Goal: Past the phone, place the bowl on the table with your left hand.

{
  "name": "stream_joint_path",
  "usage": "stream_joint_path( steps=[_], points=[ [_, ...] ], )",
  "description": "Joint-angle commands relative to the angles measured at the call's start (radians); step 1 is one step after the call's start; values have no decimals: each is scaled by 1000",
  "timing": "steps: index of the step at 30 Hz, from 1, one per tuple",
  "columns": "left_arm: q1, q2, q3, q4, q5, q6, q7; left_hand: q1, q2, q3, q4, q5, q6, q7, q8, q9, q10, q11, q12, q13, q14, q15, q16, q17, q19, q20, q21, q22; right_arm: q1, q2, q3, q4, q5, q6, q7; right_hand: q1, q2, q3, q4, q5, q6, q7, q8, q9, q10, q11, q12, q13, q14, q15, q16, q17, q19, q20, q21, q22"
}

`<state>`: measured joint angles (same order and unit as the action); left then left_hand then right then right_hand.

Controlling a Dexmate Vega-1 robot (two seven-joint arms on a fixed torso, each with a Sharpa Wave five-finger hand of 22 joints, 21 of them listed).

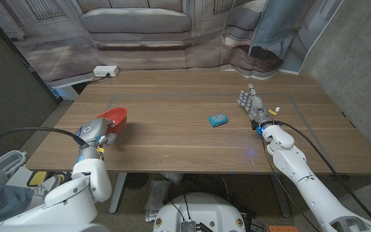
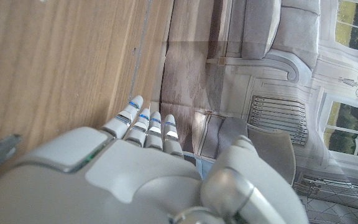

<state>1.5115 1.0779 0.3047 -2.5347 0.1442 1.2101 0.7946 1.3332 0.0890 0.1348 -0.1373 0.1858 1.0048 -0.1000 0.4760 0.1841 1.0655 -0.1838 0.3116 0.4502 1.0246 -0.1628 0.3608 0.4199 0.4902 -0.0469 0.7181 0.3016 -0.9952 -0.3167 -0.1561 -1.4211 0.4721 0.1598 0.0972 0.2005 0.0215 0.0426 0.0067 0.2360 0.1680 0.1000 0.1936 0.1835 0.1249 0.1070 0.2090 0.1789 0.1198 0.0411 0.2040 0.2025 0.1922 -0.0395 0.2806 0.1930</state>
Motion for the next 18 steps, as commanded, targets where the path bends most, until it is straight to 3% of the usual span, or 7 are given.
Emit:
stream_joint_path(
  steps=[1,11,18],
  points=[
    [30,1,-79,55,-13,-110,-17,31,33,9,13,8,70,43,6,8,8,-3,2,7,9,-78,3,5,-9,-115,5,0,0,2,1,-5,-2,-1,-6,1,12,-5,-1,-2,-3,2,2,3,7,-1,-3,4,7,3,0,1,11,-30,-1,2],
    [28,-8,-130,98,-35,-188,-64,32,32,10,13,8,75,42,6,8,9,-3,-1,16,9,-78,0,11,-14,-117,14,-4,2,2,1,-6,-3,-6,-14,1,13,-6,-2,-2,-3,1,2,3,8,0,-3,4,7,2,0,2,11,-30,-3,2],
    [3,-2,-140,111,-42,-194,-101,33,32,10,14,8,77,46,6,7,11,-4,-2,21,11,-78,0,16,-16,-118,19,-6,10,6,-1,3,-3,-5,-12,1,13,-6,-2,-2,-3,1,2,3,8,0,-3,4,7,1,0,2,11,-30,-3,2]
  ],
)
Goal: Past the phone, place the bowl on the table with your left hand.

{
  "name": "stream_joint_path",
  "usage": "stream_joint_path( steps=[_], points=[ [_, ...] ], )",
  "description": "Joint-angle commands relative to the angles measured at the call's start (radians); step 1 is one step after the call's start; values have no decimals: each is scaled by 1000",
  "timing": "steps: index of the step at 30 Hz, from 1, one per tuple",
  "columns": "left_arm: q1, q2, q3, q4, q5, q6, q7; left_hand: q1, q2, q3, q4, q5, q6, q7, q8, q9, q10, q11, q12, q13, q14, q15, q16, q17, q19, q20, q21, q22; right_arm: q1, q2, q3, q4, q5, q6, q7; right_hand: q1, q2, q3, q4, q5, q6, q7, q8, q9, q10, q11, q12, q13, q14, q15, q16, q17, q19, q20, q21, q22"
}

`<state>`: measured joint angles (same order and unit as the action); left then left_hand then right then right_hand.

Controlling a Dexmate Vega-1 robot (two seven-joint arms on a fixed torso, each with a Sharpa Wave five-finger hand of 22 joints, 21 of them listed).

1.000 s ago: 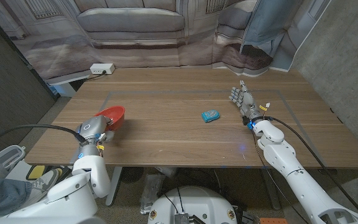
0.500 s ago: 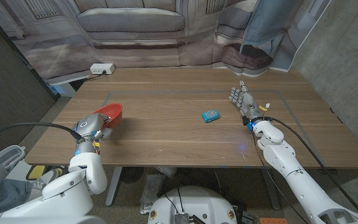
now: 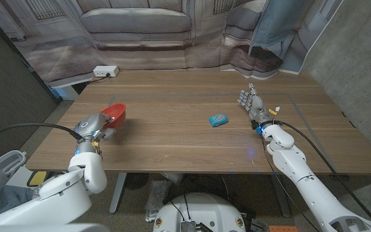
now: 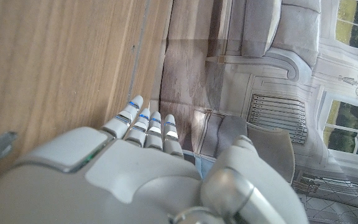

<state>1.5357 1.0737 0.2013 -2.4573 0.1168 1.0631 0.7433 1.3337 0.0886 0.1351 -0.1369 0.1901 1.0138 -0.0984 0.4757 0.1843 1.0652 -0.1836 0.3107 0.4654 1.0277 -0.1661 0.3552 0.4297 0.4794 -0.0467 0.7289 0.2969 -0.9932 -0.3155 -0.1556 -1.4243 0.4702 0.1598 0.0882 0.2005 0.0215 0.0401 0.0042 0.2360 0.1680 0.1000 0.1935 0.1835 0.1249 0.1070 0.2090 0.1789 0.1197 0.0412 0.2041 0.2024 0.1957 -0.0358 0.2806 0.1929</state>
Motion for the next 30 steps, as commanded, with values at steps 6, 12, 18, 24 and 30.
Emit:
stream_joint_path(
  steps=[6,12,18,24,30],
  points=[
    [-64,15,-24,35,-20,-19,-86,33,32,10,14,3,71,42,6,7,12,-3,-3,12,10,-75,5,10,-8,-117,14,-3,19,10,-3,21,-4,-5,1,1,13,-4,0,-2,-3,2,2,3,6,-1,-4,4,8,2,0,2,8,-33,-4,2],
    [-134,43,30,37,-18,43,-122,33,30,9,13,3,69,47,4,7,16,-3,-3,17,12,-75,4,14,-11,-117,20,-5,25,9,-3,30,-11,1,5,1,13,-4,0,-2,-3,2,2,3,7,-2,-4,4,7,2,0,2,8,-33,-5,2],
    [-185,62,75,38,-15,87,-134,34,29,9,13,3,73,48,4,7,20,-3,-3,22,13,-75,4,18,-14,-116,24,-7,25,13,1,31,-10,-1,1,1,14,-4,0,-2,-3,2,2,3,6,-1,-4,4,8,2,0,2,8,-34,-6,2],
    [-220,76,101,30,-25,139,-145,35,28,9,13,3,77,48,5,7,22,-2,-3,26,15,-75,4,21,-15,-118,28,-9,24,15,2,33,-9,-2,2,1,14,-5,0,-2,-3,1,2,3,7,0,-4,4,7,2,-1,2,9,-34,-6,2],
    [-225,92,98,27,-39,150,-144,36,27,8,13,3,79,46,5,7,23,-1,-4,31,16,-75,4,25,-18,-117,32,-10,26,17,2,38,-9,-2,7,0,14,-5,0,-2,-4,1,2,3,7,0,-4,4,9,3,0,2,10,-34,-7,2]
  ],
)
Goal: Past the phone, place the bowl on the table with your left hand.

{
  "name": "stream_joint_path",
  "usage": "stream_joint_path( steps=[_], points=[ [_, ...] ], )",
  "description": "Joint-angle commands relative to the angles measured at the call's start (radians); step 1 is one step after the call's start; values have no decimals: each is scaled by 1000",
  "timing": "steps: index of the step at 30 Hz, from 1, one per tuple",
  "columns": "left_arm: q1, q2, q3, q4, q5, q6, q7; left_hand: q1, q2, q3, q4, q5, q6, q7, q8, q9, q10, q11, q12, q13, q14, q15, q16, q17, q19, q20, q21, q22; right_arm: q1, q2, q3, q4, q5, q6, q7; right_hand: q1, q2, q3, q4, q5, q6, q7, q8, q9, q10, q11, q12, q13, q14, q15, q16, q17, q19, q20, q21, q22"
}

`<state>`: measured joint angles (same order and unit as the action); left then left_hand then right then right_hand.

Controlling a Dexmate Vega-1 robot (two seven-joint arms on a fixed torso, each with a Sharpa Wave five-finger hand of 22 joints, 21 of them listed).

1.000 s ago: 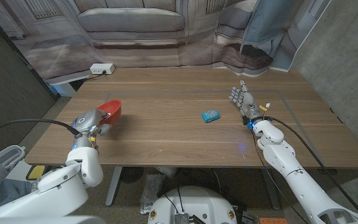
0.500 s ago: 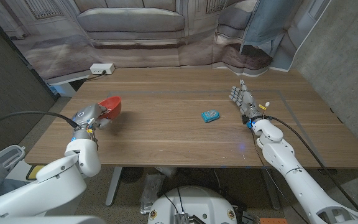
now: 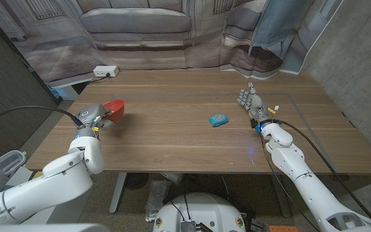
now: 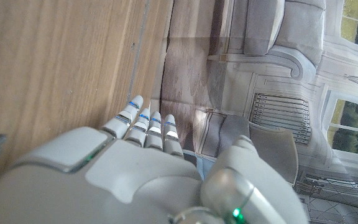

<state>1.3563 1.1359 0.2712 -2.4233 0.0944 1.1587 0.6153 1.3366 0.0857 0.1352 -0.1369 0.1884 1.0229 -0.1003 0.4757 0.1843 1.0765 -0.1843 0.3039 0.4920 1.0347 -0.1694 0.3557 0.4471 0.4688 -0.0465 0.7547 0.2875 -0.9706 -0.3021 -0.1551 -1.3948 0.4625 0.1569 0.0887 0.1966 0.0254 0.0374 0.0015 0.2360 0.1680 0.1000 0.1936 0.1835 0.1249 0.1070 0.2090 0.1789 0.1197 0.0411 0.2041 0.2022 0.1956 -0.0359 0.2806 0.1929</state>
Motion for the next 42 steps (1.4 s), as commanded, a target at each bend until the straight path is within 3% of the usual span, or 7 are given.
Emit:
stream_joint_path(
  steps=[1,7,14,22,36,42],
  points=[
    [-45,35,25,-6,-20,53,-17,33,30,8,13,5,68,48,4,6,11,0,3,5,9,-71,3,8,-8,-117,7,-1,4,4,1,9,-2,2,8,4,10,-3,2,-2,-4,2,1,3,7,0,-4,4,10,3,0,2,10,-35,-7,2],
    [-66,43,33,7,-31,58,-15,33,29,8,13,5,69,49,3,6,14,0,3,8,8,-72,2,11,-10,-117,11,-2,1,4,1,7,-3,1,9,4,10,-3,2,-2,-3,1,2,3,7,0,-4,4,10,3,0,2,11,-34,-7,3],
    [-110,41,73,61,-19,3,-3,33,29,8,13,4,73,48,4,6,17,-1,1,11,11,-72,2,15,-9,-120,16,-4,-7,1,4,-1,-3,4,5,4,10,-4,2,-3,-4,1,2,3,7,1,-3,4,9,3,-1,2,12,-33,-8,3],
    [-224,41,186,111,29,-18,-39,33,28,7,14,4,78,46,4,6,19,-1,-2,12,11,-71,0,19,-12,-121,22,-6,-21,-2,13,-13,4,4,-2,4,11,-4,1,-3,-3,1,2,3,8,1,-3,4,10,3,-1,2,12,-34,-9,3],
    [-354,28,306,157,104,-27,-121,33,27,7,14,4,80,45,2,6,21,-1,-7,15,9,-72,-3,25,-18,-124,30,-10,-27,-6,21,-9,17,15,4,4,11,-5,1,-3,-4,2,2,3,7,-1,-4,4,10,0,-1,3,13,-32,-10,3],
    [-383,18,334,187,129,-59,-146,34,26,6,14,4,80,45,1,6,22,-1,-9,17,9,-72,-4,28,-21,-124,34,-12,-30,-6,24,-17,21,12,-1,4,11,-5,1,-3,-4,1,2,3,8,1,-3,4,11,1,-1,3,13,-32,-11,3]
  ],
)
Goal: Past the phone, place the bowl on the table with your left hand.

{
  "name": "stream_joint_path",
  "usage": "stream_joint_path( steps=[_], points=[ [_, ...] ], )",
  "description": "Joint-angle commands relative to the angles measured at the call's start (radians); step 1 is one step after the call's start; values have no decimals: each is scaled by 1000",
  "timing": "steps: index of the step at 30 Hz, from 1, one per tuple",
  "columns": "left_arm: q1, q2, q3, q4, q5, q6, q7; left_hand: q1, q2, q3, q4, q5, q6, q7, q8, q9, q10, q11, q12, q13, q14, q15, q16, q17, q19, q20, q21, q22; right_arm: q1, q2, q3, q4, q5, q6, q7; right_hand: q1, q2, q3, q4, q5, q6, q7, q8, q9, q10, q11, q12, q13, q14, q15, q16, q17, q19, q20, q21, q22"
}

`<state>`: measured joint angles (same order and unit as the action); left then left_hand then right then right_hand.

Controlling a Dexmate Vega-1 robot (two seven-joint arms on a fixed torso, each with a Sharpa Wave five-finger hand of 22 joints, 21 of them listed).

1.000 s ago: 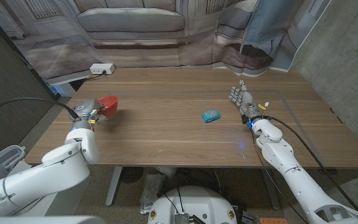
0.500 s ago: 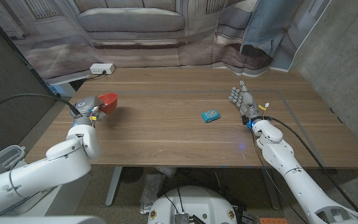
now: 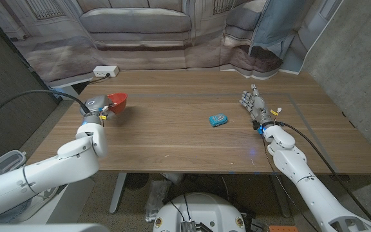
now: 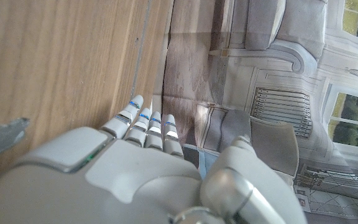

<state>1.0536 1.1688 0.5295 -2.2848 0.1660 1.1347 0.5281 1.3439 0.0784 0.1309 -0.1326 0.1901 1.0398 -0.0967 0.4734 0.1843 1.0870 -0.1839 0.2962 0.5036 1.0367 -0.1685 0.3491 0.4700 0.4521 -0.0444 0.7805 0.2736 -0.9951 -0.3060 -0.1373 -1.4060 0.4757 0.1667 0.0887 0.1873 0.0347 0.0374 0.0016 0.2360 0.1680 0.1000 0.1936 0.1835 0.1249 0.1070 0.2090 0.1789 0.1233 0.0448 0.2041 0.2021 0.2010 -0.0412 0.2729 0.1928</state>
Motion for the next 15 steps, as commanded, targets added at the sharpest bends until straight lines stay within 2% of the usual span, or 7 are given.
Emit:
stream_joint_path(
  steps=[1,15],
  points=[
    [-86,-21,80,57,60,-40,-64,26,33,11,10,2,62,42,3,6,11,-1,-2,5,7,-73,2,6,-5,-127,9,2,-5,-5,5,-4,5,6,2,13,2,-6,1,-3,-3,1,2,3,8,1,-3,4,8,-3,-1,3,8,-27,-3,3],
    [-167,-76,135,165,133,-134,-133,26,33,10,11,2,66,41,1,5,15,-2,-6,10,9,-72,0,13,-10,-127,19,-3,-11,-9,13,-30,10,1,-23,13,2,-6,0,-3,-4,1,2,3,7,0,-4,4,8,-3,-1,3,8,-26,-5,3]
  ],
)
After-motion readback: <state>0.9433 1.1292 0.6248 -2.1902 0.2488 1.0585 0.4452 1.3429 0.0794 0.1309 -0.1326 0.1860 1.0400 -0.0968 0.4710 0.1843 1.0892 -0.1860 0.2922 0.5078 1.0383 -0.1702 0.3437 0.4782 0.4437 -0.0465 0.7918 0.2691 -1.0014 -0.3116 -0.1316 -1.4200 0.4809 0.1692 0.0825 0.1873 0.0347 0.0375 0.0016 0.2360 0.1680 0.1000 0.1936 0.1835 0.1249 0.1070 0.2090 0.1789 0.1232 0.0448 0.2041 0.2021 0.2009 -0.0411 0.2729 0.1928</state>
